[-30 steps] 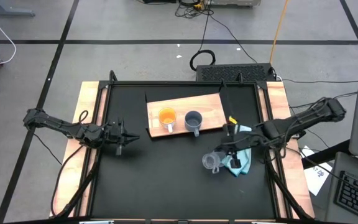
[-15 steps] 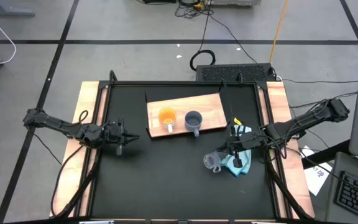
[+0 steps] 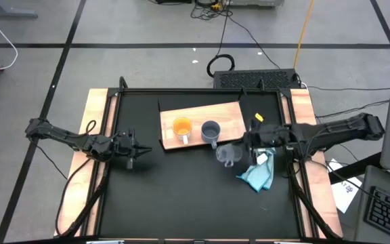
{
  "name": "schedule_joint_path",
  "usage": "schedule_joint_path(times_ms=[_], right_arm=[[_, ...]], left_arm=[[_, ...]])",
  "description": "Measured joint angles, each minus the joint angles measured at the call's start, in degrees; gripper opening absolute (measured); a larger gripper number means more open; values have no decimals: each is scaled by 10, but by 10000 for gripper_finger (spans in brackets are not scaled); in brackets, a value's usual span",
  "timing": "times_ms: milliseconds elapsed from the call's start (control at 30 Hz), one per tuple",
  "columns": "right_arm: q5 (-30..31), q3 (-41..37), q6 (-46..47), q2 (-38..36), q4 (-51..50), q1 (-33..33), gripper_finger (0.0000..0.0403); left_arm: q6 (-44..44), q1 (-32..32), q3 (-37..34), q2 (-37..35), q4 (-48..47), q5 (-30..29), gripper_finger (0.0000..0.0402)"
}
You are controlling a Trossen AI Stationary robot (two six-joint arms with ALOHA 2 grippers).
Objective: Stack small to large cups/mugs on shelf
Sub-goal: Put the transparent mug on the shelf
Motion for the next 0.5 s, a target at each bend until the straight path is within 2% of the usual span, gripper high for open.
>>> schedule_joint_path(times_ms=[133, 233, 367, 500], right_arm=[[-1, 65, -20, -1, -91, -39, 0], [-25, 112, -36, 3, -165, -64, 0], [-37, 168, -55, 17, -233, -103, 0], [-73, 204, -83, 39, -273, -139, 0]], left_arm=[[0, 0, 0, 0, -2, 0, 26], [2, 0, 0, 0, -9, 0, 26], [3, 0, 0, 0, -10, 0, 26], [4, 0, 0, 0, -9, 0, 26]])
